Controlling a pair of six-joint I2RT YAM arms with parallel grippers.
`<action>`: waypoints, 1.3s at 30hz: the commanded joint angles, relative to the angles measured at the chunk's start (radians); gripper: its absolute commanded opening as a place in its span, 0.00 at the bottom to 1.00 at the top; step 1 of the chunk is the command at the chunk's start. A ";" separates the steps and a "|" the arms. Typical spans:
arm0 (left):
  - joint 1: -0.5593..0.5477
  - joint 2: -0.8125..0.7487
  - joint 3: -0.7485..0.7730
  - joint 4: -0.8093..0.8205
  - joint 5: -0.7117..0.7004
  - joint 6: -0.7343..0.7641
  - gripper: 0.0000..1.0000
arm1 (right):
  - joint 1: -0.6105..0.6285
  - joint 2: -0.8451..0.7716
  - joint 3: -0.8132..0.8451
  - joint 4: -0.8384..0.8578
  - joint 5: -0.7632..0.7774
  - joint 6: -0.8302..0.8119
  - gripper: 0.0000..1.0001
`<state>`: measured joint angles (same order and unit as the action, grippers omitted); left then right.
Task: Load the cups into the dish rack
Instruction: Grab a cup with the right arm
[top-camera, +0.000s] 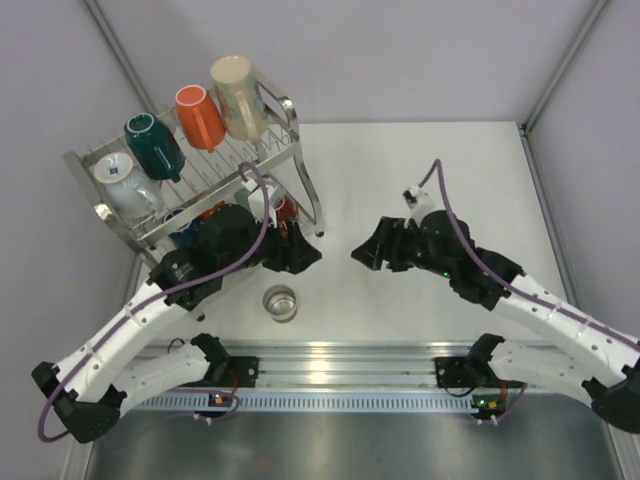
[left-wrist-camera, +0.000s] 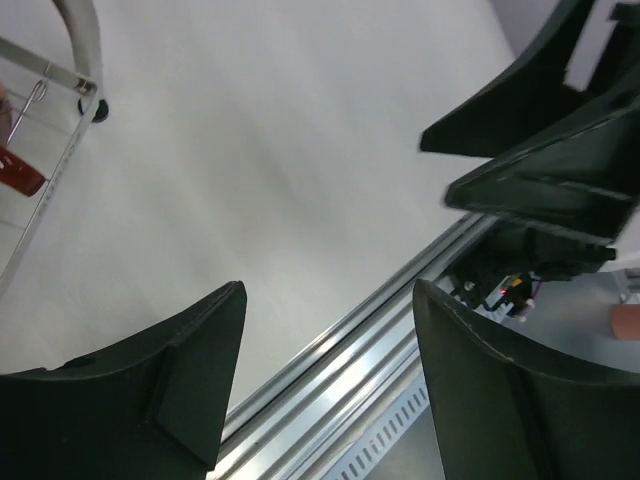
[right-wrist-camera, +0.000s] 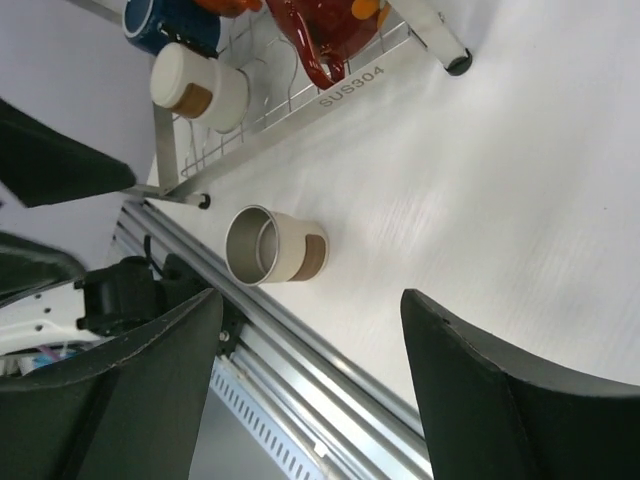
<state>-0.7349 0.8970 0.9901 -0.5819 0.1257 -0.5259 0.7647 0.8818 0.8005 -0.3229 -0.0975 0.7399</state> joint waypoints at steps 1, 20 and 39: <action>-0.003 -0.082 0.076 0.086 0.085 -0.026 0.73 | 0.186 0.110 0.132 -0.044 0.232 -0.008 0.73; -0.003 -0.334 0.190 -0.035 -0.297 -0.033 0.70 | 0.427 0.713 0.456 -0.018 0.325 0.021 0.62; -0.003 -0.325 0.159 -0.073 -0.342 -0.011 0.69 | 0.438 0.931 0.560 -0.051 0.280 0.003 0.31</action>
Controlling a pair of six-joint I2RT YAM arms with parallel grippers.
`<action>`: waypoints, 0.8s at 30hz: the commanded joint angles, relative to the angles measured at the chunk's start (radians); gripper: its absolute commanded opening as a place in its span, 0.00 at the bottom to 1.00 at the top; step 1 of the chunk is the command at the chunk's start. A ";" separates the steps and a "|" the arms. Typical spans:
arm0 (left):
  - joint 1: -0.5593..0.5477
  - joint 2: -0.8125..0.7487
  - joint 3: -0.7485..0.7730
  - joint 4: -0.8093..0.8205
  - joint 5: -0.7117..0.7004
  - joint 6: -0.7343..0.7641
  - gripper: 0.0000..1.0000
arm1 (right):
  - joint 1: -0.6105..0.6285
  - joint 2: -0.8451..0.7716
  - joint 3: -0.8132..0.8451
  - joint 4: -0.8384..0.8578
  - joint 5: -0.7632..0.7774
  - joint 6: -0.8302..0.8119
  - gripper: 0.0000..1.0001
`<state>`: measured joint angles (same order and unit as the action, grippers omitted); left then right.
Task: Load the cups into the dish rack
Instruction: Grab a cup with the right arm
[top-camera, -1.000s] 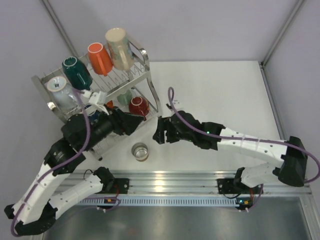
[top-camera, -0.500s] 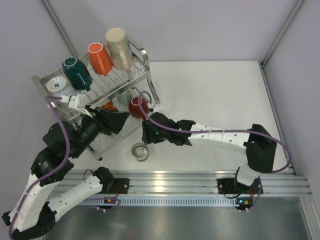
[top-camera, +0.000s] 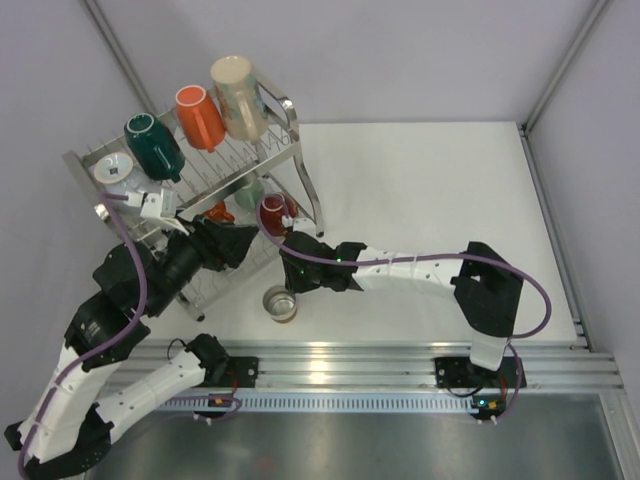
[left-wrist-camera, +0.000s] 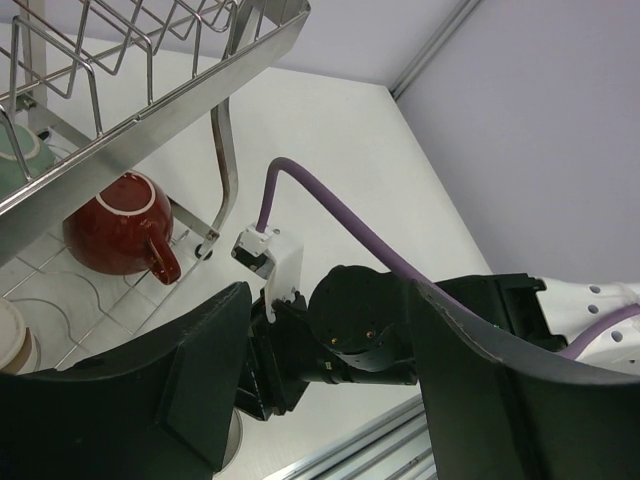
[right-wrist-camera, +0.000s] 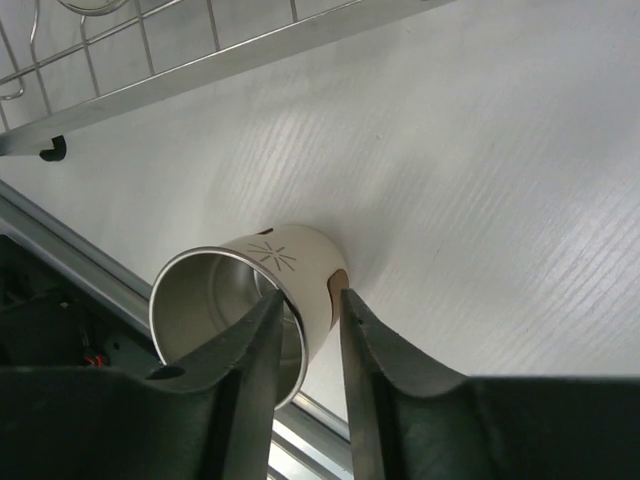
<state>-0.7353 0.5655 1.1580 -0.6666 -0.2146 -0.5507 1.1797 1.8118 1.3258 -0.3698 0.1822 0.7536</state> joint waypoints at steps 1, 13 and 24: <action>-0.003 0.007 -0.011 0.012 0.001 0.014 0.69 | 0.023 -0.003 0.029 0.003 -0.006 -0.013 0.28; -0.003 0.007 -0.024 0.012 0.000 -0.014 0.69 | 0.023 0.001 -0.013 0.054 -0.062 -0.011 0.25; -0.003 0.007 -0.032 0.004 -0.017 -0.018 0.69 | 0.023 0.020 -0.031 0.071 -0.099 -0.008 0.29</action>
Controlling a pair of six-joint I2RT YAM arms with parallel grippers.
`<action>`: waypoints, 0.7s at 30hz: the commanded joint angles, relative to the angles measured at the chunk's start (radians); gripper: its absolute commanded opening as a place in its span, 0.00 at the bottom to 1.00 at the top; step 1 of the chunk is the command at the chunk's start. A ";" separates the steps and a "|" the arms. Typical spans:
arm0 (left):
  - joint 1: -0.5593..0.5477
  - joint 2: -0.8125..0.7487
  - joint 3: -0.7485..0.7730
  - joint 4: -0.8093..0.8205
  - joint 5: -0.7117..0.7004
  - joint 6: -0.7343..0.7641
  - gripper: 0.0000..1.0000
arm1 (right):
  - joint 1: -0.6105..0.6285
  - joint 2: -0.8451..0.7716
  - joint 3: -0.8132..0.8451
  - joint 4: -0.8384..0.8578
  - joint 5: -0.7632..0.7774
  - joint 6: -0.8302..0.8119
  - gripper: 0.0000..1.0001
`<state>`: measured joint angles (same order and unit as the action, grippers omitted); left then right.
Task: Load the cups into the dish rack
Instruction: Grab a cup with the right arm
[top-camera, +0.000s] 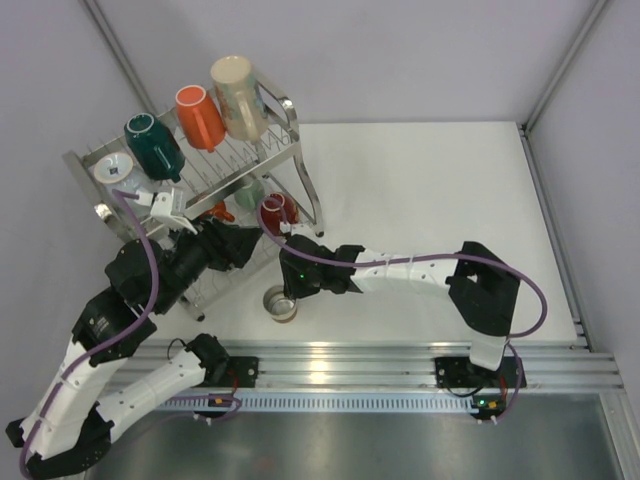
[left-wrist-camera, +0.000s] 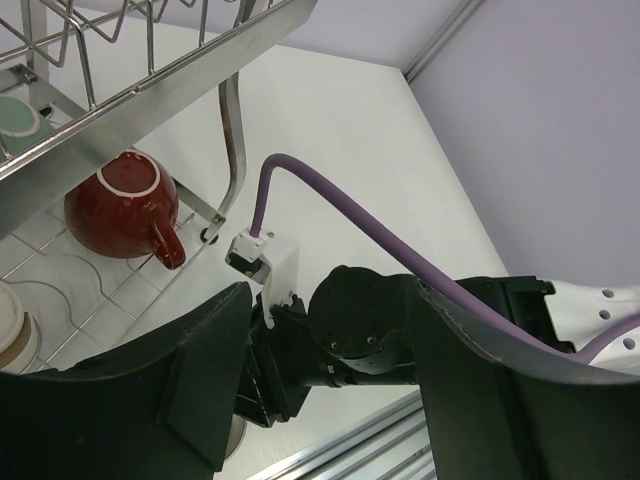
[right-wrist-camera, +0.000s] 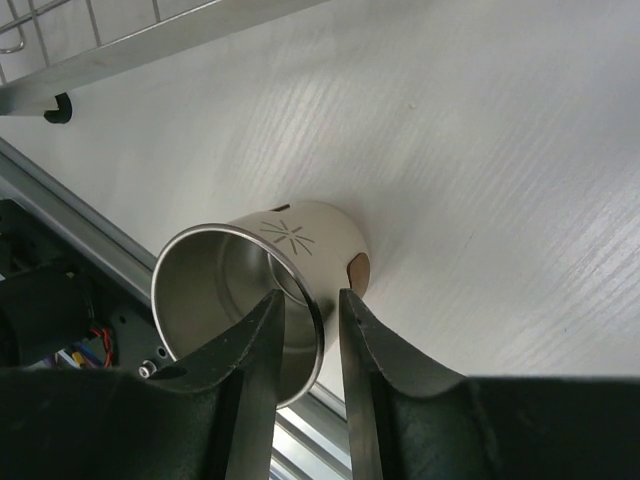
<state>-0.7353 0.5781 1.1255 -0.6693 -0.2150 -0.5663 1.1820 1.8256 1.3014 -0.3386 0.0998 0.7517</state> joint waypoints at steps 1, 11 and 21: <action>-0.003 -0.007 0.002 0.007 -0.017 -0.006 0.69 | 0.022 0.006 -0.008 0.041 -0.015 -0.006 0.29; -0.003 0.008 0.005 0.008 0.017 -0.015 0.69 | 0.015 -0.055 -0.073 0.075 -0.009 0.003 0.00; -0.003 0.075 0.017 0.155 0.178 -0.081 0.73 | -0.317 -0.683 -0.520 0.415 -0.170 -0.018 0.00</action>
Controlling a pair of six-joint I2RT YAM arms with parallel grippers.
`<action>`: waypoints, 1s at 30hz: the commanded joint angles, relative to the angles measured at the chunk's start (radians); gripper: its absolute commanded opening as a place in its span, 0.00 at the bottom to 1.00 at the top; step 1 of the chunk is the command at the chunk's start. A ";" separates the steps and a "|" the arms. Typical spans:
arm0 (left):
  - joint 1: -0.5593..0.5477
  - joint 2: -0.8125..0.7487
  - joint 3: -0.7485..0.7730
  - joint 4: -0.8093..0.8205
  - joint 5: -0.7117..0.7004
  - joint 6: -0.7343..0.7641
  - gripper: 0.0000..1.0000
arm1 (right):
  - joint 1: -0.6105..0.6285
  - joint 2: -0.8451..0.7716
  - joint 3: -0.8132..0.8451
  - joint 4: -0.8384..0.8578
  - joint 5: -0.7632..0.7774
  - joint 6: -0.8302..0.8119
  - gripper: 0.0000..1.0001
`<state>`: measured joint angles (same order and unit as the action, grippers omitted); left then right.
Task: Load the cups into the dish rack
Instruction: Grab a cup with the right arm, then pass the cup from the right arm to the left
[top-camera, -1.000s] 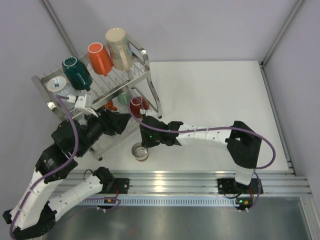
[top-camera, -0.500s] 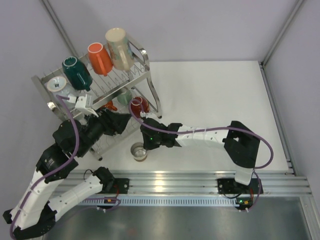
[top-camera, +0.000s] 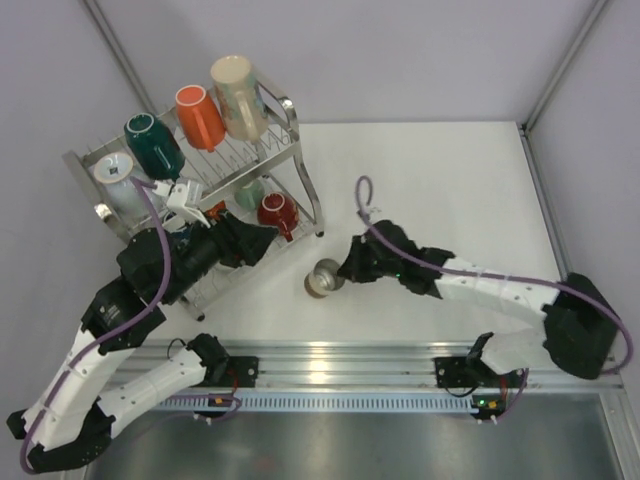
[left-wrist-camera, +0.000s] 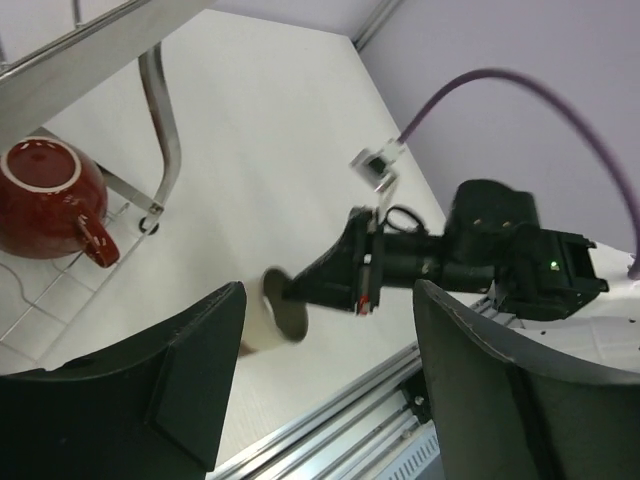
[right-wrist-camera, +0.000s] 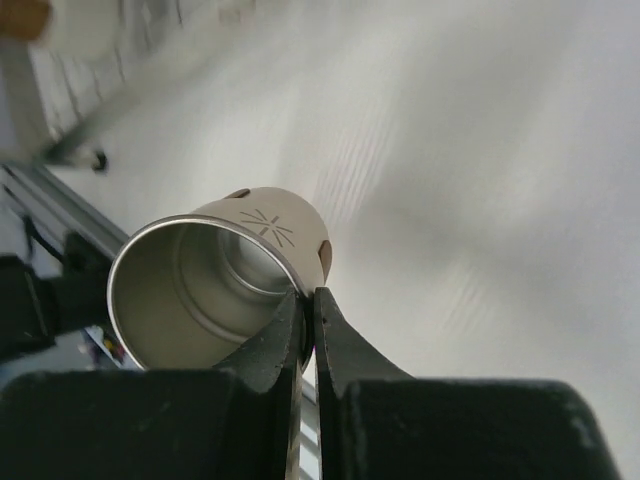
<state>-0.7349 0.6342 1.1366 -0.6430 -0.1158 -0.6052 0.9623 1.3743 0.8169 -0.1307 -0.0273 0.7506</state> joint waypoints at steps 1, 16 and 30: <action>-0.003 0.027 0.002 0.144 0.077 -0.056 0.73 | -0.124 -0.288 -0.074 0.220 -0.081 -0.019 0.00; -0.003 0.280 -0.116 0.928 0.519 -0.384 0.89 | -0.551 -0.673 -0.170 0.708 -0.611 0.375 0.00; -0.075 0.398 -0.158 1.203 0.584 -0.516 0.89 | -0.559 -0.615 -0.153 0.893 -0.612 0.460 0.00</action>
<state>-0.7696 1.0290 0.9806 0.4347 0.4286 -1.0992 0.4175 0.7456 0.6415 0.6003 -0.6415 1.1656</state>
